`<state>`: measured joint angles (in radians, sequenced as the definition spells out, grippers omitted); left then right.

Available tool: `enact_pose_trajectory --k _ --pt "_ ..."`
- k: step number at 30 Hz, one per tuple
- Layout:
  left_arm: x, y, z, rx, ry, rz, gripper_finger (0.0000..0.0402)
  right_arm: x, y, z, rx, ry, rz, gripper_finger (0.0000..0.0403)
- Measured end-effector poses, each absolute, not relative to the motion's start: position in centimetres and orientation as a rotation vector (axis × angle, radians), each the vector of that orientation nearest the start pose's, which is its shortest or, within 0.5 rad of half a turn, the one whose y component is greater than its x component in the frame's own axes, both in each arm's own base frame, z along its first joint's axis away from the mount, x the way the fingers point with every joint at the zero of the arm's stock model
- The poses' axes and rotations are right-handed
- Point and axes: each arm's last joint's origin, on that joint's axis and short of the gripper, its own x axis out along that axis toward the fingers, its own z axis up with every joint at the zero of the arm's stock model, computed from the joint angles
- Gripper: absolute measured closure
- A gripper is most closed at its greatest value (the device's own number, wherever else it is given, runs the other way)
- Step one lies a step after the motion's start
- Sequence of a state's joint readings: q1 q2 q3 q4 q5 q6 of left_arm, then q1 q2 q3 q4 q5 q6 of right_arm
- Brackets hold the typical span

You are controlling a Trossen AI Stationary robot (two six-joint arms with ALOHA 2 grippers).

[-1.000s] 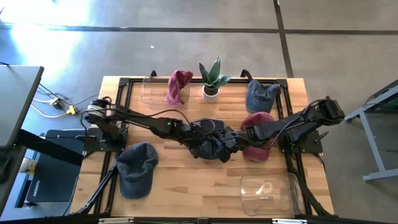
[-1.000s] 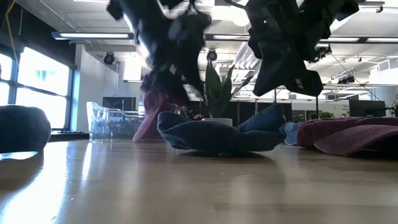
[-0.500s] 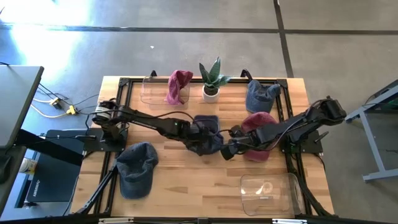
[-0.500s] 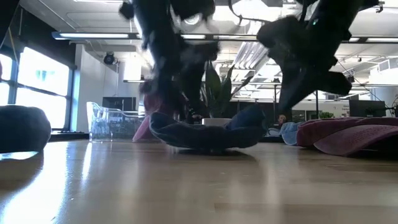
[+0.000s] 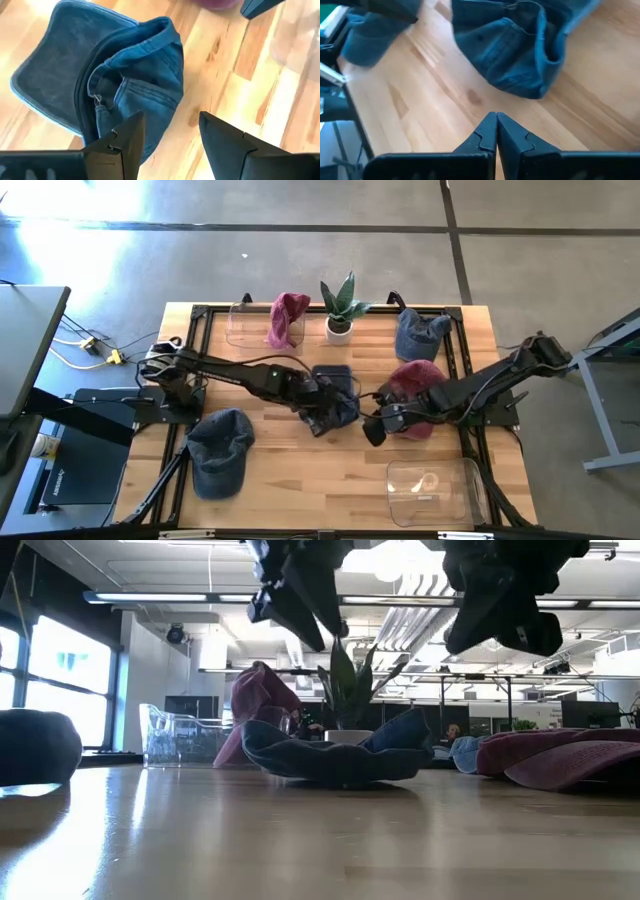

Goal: Pick & Place hat
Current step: Put the middle blue cap into the bottom transparent bin

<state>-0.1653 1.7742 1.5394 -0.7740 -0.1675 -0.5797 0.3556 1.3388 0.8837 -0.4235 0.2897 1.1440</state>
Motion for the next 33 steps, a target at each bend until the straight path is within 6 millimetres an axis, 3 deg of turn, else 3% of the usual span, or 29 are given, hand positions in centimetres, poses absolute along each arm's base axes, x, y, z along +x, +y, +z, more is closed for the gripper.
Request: enact_pose_trajectory --k 6,22,27,33 --pt "35.1 -7.1 27.2 -0.357 0.969 0.251 0.022 25.9 9.0 23.3 0.779 0.698 -0.387 0.0392" --pt "28.1 -5.7 30.8 -0.423 0.686 0.319 0.022 26.5 9.1 23.8 0.708 0.648 -0.307 0.0391" --pt "27.1 -5.3 32.2 -0.422 0.609 0.331 0.022 26.5 9.2 23.8 0.692 0.653 -0.289 0.0391" --pt "27.2 -5.5 33.2 -0.425 0.55 0.237 0.022 26.9 9.5 24.2 0.715 0.636 -0.211 0.0391"
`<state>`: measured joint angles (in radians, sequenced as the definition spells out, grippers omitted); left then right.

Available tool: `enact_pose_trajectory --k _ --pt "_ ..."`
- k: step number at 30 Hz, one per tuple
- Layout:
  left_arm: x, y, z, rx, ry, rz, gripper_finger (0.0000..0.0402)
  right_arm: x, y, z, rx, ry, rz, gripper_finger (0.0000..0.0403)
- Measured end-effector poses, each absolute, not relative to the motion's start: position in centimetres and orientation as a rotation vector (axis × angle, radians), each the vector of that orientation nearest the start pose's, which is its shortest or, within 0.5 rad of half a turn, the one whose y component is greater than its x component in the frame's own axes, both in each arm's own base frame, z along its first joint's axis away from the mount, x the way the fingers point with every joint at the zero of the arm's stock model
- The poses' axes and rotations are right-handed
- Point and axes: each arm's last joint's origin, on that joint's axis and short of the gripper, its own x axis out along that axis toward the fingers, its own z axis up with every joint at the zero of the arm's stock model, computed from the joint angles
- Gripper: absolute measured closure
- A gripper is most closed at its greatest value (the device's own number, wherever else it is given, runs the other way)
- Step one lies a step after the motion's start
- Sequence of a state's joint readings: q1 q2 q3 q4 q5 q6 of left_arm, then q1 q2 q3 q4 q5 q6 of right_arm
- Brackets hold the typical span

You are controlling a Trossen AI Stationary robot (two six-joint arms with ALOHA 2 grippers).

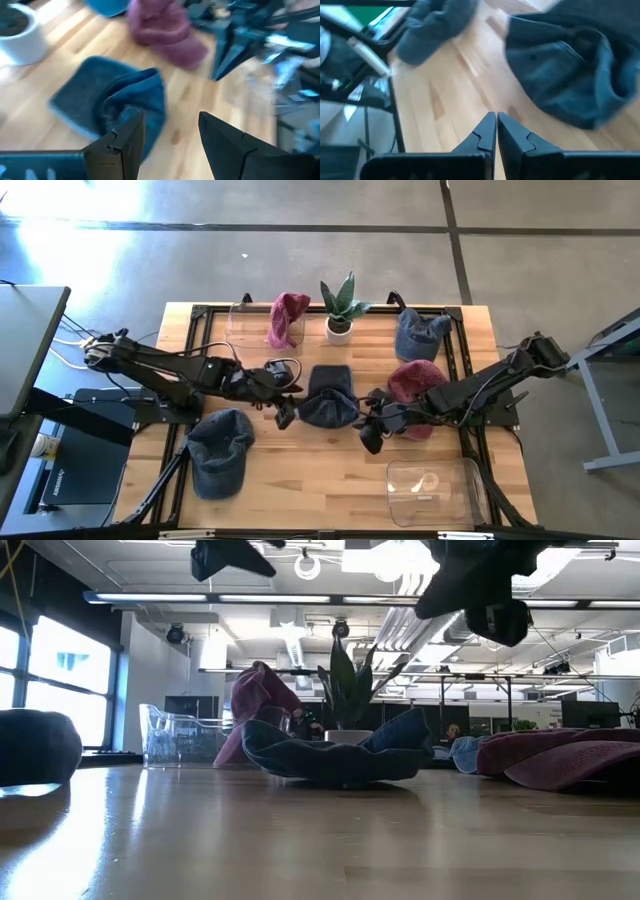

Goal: Pick & Place hat
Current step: Put the middle blue cap into the bottom transparent bin

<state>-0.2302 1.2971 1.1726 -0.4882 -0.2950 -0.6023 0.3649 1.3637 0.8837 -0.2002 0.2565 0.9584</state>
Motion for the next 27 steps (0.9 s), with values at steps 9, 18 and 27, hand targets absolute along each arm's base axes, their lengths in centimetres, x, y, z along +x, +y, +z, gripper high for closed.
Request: enact_pose_trajectory --k 9,18,27 --pt "27.1 -5.7 31.6 -0.434 0.716 0.215 0.022 30.8 8.1 20.7 0.538 0.654 -0.105 0.0369" --pt "29.8 -6.3 26.6 -0.577 0.891 0.406 0.022 34.3 4.3 16.3 0.621 0.828 -0.515 0.0353" --pt "33.9 -5.6 20.4 -0.692 0.957 0.544 0.022 32.9 4.4 16.3 0.652 0.993 -0.606 0.0399"
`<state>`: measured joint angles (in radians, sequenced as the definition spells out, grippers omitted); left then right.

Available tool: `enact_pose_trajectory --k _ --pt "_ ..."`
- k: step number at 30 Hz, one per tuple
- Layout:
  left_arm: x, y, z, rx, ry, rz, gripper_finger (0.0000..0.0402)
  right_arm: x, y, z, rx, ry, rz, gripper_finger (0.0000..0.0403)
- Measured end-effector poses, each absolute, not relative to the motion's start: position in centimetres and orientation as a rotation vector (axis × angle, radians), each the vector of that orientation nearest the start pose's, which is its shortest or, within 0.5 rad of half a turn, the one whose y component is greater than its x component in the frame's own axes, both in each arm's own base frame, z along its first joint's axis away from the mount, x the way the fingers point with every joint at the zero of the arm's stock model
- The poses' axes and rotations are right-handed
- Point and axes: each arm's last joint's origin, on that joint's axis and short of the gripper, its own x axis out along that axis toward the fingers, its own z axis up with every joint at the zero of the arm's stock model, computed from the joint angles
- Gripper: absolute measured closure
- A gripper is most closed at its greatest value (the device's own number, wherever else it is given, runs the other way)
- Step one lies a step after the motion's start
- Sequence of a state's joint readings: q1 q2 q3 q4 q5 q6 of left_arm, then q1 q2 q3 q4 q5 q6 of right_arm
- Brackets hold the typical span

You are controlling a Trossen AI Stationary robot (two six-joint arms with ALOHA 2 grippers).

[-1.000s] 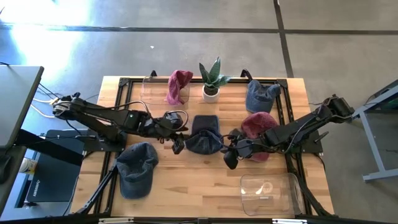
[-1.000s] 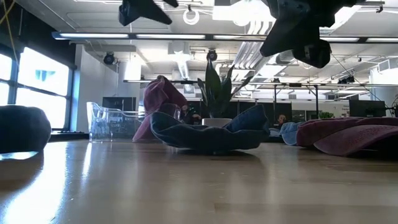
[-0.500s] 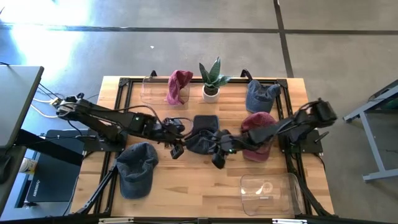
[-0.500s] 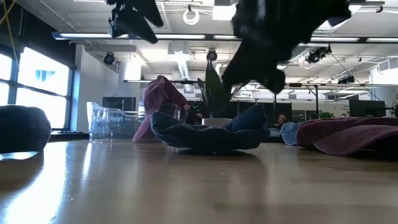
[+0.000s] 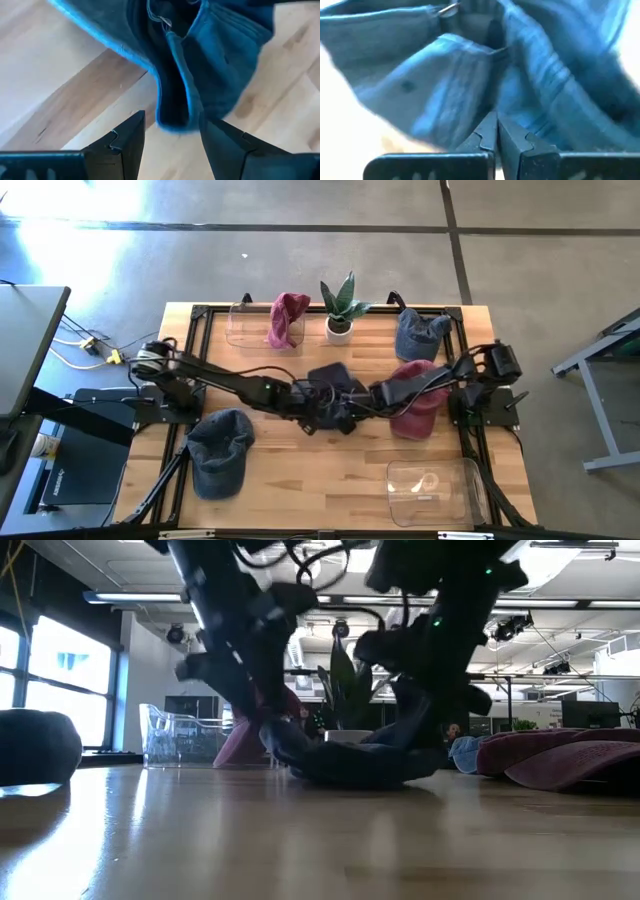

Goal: Pick & Place hat
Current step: Put the middle blue cap into the bottom transparent bin

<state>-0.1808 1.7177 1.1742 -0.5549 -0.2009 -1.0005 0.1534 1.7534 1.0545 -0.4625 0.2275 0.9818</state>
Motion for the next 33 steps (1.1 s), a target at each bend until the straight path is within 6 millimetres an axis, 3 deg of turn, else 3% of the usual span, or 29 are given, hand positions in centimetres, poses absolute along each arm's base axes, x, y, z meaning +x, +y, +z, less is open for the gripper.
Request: enact_pose_trajectory --k 7,16,23,28,33 --pt "35.8 -6.0 19.8 -0.74 0.877 0.403 0.0236 31.6 6.4 17.0 0.618 1.033 -0.589 0.0382" --pt "36.3 -6.2 19.5 -0.714 0.866 0.368 0.0391 28.9 8.7 18.9 0.498 1.093 -0.55 0.0386" --pt "35.4 -6.0 21.0 -0.699 0.87 0.357 0.0398 27.1 9.8 21.8 0.379 1.024 -0.458 0.0384" --pt "34.2 -5.9 23.8 -0.703 0.834 0.284 0.0399 26.9 10.2 22.2 0.335 1.023 -0.405 0.0375" --pt "33.3 -5.7 25.0 -0.701 0.837 0.265 0.04 27.4 10.4 22.4 0.347 0.977 -0.36 0.0344"
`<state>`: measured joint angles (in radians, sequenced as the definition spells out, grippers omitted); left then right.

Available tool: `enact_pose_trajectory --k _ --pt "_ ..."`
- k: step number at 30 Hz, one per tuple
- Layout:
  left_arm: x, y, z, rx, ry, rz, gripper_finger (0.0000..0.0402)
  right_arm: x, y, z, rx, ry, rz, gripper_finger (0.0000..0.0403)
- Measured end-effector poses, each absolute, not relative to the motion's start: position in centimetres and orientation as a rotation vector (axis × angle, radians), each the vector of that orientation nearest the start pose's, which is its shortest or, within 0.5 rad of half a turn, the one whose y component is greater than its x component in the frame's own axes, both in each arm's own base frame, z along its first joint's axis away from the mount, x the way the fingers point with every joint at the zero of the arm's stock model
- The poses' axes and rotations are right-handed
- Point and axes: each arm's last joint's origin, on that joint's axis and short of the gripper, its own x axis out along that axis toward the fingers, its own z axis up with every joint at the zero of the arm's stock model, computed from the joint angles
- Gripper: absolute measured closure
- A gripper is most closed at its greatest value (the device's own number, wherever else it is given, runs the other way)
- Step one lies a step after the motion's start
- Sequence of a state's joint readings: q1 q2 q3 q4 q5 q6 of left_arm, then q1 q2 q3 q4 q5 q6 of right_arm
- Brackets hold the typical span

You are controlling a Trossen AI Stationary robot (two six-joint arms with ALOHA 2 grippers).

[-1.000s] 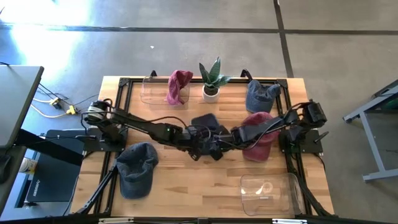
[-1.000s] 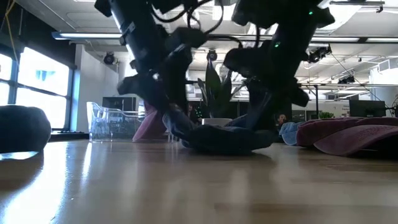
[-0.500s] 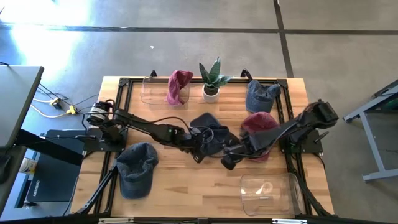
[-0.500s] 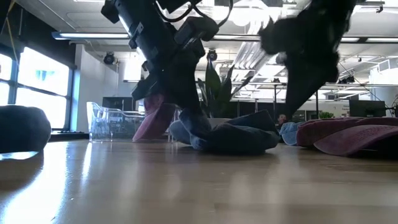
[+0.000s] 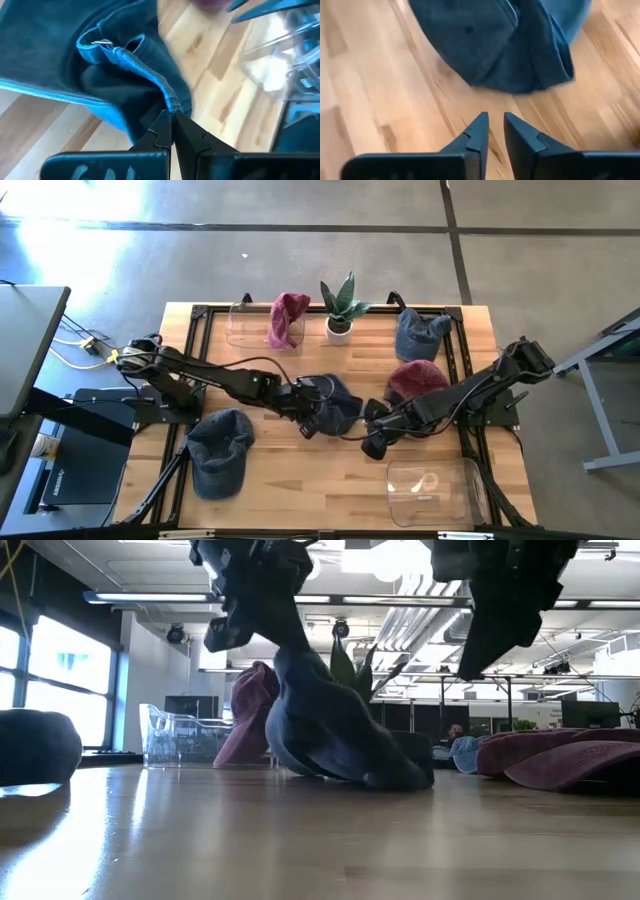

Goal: Pick & Place hat
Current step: Put the middle blue cap into the bottom transparent bin

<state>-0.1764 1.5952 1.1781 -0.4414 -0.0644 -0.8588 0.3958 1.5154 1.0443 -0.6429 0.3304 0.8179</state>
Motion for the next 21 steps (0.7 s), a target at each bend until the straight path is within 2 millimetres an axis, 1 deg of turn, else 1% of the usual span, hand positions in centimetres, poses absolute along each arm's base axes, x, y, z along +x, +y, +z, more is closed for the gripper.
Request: enact_pose_trajectory --k 2,4,8,12,14,16,19,21 --pt "32.4 -5.6 25.0 -0.69 0.884 0.29 0.04 27.9 10.6 22.6 0.336 0.928 -0.32 0.0326" --pt "32.6 -5.6 25.5 -0.708 0.854 0.275 0.0401 28.5 10.8 22.6 0.31 0.896 -0.28 0.0308" --pt "32.5 -5.6 25.2 -0.703 0.877 0.282 0.0401 29.6 10.9 21.5 0.272 0.889 -0.258 0.0275" --pt "32.5 -5.6 25.2 -0.705 0.876 0.277 0.0401 31.3 11.4 20.0 0.253 0.845 -0.229 0.0267" --pt "32.5 -5.7 25.2 -0.701 0.881 0.27 0.0401 32.4 11.6 19.0 0.244 0.809 -0.216 0.0275" --pt "32.5 -5.7 25.2 -0.695 0.886 0.256 0.0401 33.3 11.6 18.0 0.246 0.779 -0.233 0.0292" --pt "32.4 -5.7 25.2 -0.688 0.895 0.251 0.0401 34.5 11.0 16.5 0.301 0.736 -0.305 0.0332" --pt "32.4 -5.7 25.1 -0.686 0.904 0.244 0.0402 35.0 10.4 15.5 0.346 0.737 -0.345 0.0365"
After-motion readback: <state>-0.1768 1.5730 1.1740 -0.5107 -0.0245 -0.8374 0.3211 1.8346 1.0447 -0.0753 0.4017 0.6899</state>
